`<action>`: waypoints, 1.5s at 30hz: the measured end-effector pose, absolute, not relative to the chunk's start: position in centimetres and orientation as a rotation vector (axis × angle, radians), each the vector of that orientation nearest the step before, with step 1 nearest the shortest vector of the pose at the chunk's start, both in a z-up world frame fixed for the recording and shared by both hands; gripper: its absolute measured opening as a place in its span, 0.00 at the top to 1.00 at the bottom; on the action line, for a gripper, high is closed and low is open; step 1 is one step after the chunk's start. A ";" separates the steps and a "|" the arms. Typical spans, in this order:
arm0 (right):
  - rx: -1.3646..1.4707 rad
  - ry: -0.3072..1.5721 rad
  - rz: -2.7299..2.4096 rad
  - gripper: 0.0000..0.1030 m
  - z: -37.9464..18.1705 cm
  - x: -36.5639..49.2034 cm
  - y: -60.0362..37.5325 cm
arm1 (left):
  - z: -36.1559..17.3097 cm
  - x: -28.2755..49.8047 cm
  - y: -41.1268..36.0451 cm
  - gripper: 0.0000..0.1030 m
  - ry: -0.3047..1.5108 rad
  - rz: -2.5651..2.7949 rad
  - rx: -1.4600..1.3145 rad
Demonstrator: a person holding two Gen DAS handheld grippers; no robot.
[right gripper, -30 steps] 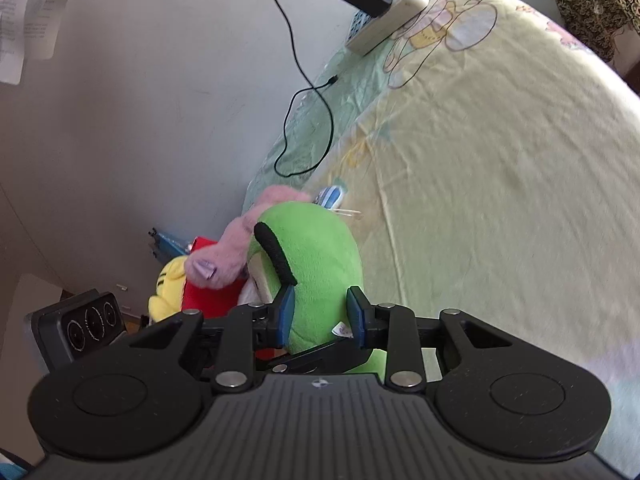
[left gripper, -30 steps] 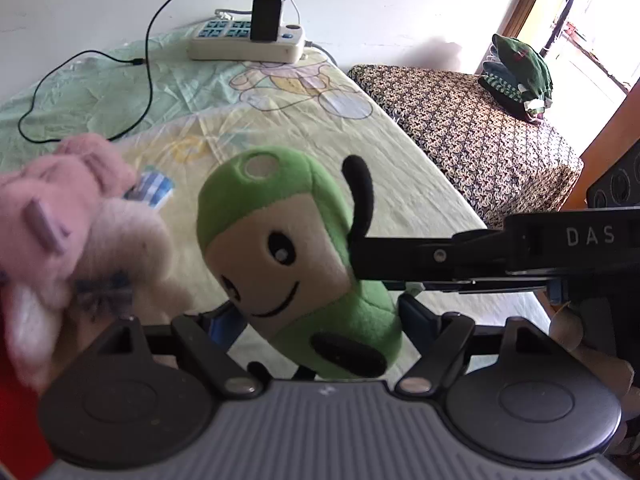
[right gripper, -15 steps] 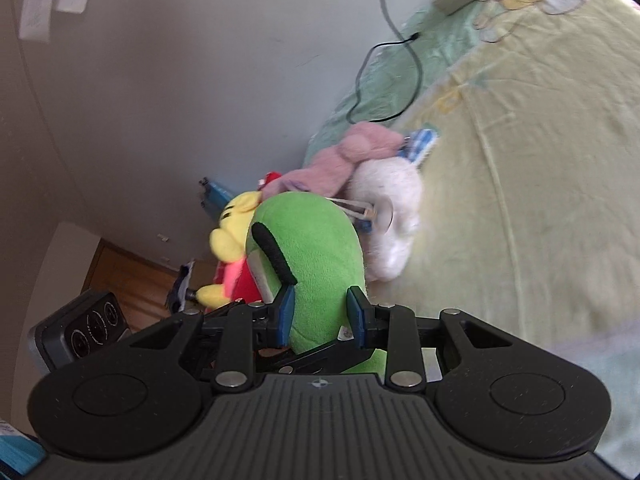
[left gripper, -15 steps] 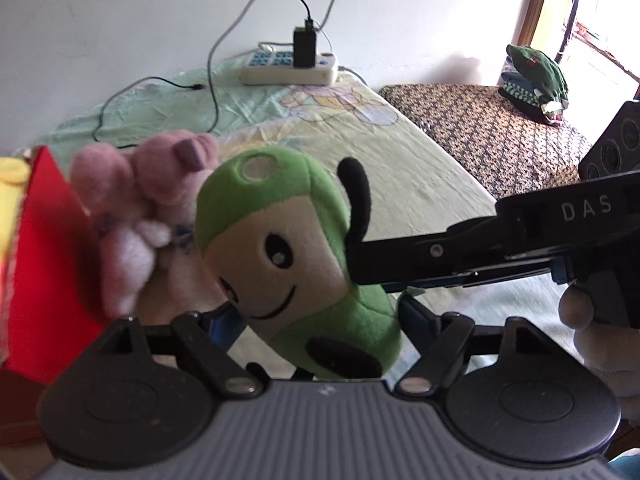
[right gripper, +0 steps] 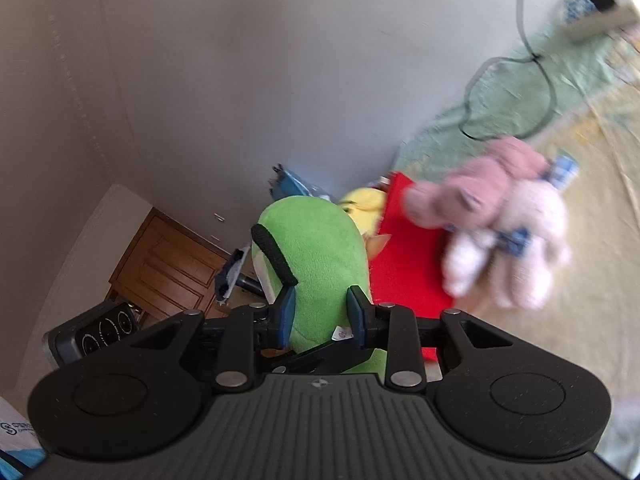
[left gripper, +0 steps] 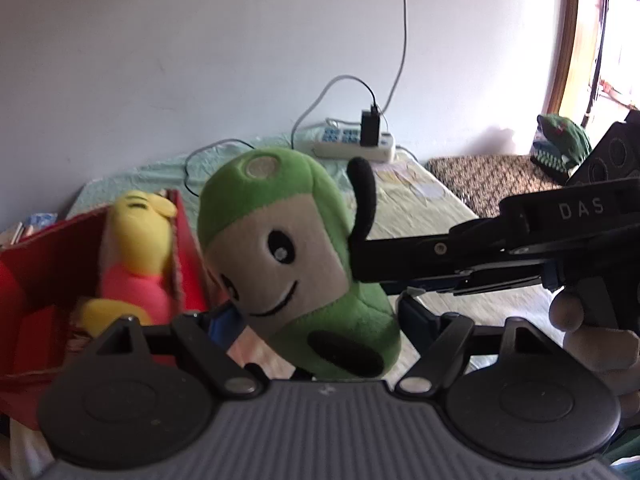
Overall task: Organize objects
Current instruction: 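Carry the green plush with the right gripper and lower it into the red box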
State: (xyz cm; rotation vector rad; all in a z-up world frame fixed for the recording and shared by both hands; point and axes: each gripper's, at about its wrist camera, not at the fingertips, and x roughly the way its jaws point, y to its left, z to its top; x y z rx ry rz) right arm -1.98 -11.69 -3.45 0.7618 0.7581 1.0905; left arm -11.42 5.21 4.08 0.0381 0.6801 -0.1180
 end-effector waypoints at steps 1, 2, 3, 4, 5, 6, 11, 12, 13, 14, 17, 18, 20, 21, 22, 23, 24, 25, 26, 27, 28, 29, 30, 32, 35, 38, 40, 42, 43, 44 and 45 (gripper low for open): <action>0.761 0.748 1.090 0.69 -3.1 -2.1 -11.1 | 4.5 -11.7 5.8 0.24 0.666 -0.118 0.032; 0.759 0.738 1.089 0.69 -2.9 -2.2 -10.3 | 4.9 -11.9 6.5 0.24 0.653 -0.119 0.025; 0.758 0.730 1.088 0.69 -2.6 -2.3 -9.7 | 5.2 -12.2 7.2 0.24 0.641 -0.121 0.018; 0.756 0.720 1.086 0.69 -2.3 -2.5 -9.0 | 5.6 -12.4 7.9 0.24 0.631 -0.123 0.014; 0.753 0.712 1.084 0.69 -2.0 -2.6 -8.2 | 5.9 -12.6 8.5 0.24 0.622 -0.126 0.015; 0.749 0.705 1.082 0.69 -1.7 -2.6 -7.3 | 6.2 -12.8 9.2 0.24 0.613 -0.129 0.020; 0.745 0.669 1.076 0.69 -0.7 -2.9 -3.2 | 7.3 -13.7 13.3 0.23 0.577 -0.143 0.035; 0.745 0.662 1.074 0.69 -0.5 -2.9 -2.3 | 7.5 -13.8 14.2 0.23 0.571 -0.145 0.039; 0.745 0.657 1.071 0.69 -0.5 -2.8 -1.2 | 7.7 -13.9 15.1 0.23 0.564 -0.147 0.044; 0.746 0.654 1.067 0.69 -0.4 -2.7 -0.3 | 8.0 -13.8 16.0 0.23 0.558 -0.148 0.051; 0.745 0.650 1.049 0.69 -0.2 -2.6 2.2 | 8.6 -13.8 18.7 0.23 0.545 -0.150 0.066; 0.747 0.651 1.038 0.69 -0.2 -2.7 3.0 | 8.7 -13.8 19.7 0.23 0.544 -0.150 0.069; 0.756 0.658 1.016 0.69 -0.4 -2.6 4.2 | 8.7 -13.5 21.5 0.23 0.547 -0.150 0.074; 0.759 0.662 1.005 0.69 -0.5 -2.6 4.8 | 8.6 -13.1 22.2 0.23 0.552 -0.150 0.076; 0.761 0.667 0.994 0.69 -0.6 -2.5 5.3 | 8.5 -12.9 22.9 0.23 0.557 -0.151 0.078; 0.760 0.674 0.978 0.69 -0.8 -2.5 5.9 | 8.4 -12.7 23.5 0.23 0.562 -0.153 0.077; 0.759 0.680 0.966 0.69 -0.9 -2.4 6.3 | 8.3 -12.4 24.2 0.23 0.569 -0.155 0.076; 0.754 0.687 0.950 0.69 -1.1 -2.3 6.7 | 8.1 -12.1 24.7 0.23 0.577 -0.159 0.075; 0.750 0.695 0.936 0.69 -1.3 -2.3 7.0 | 7.9 -11.8 25.3 0.23 0.585 -0.163 0.073; 0.746 0.707 0.917 0.69 -1.6 -2.1 7.4 | 7.7 -11.5 25.8 0.23 0.593 -0.168 0.070; 0.745 0.718 0.901 0.69 -1.9 -2.0 7.8 | 7.4 -11.3 26.2 0.23 0.604 -0.175 0.065; 0.745 0.729 0.885 0.69 -2.2 -1.9 8.1 | 7.0 -11.1 26.7 0.23 0.616 -0.181 0.059; 0.745 0.739 0.869 0.69 -2.4 -1.8 8.3 | 6.6 -10.9 26.8 0.23 0.625 -0.185 0.058; 0.746 0.755 0.840 0.69 -2.8 -1.7 8.6 | 5.7 -10.5 27.3 0.23 0.645 -0.190 0.059; 0.713 0.776 0.784 0.69 -3.2 -1.7 9.4 | 4.3 -9.9 27.9 0.23 0.671 -0.203 0.054; 0.660 0.789 0.735 0.69 -3.2 -1.7 10.3 | 3.2 -9.2 28.3 0.23 0.700 -0.216 0.044; 0.634 0.801 0.709 0.69 -3.3 -1.9 10.7 | 2.5 -8.7 28.6 0.23 0.721 -0.222 0.033; 0.604 0.816 0.681 0.69 -3.3 -1.9 11.1 | 1.9 -8.2 28.9 0.23 0.739 -0.229 0.021; 0.582 0.823 0.663 0.69 -3.2 -2.0 11.3 | 1.6 -8.0 29.1 0.23 0.748 -0.232 0.016; 0.556 0.829 0.644 0.70 -3.3 -2.0 11.4 | 1.3 -7.9 29.2 0.23 0.757 -0.235 0.011; 0.540 0.834 0.631 0.71 -3.4 -2.1 11.4 | 1.1 -7.8 29.3 0.23 0.766 -0.238 0.008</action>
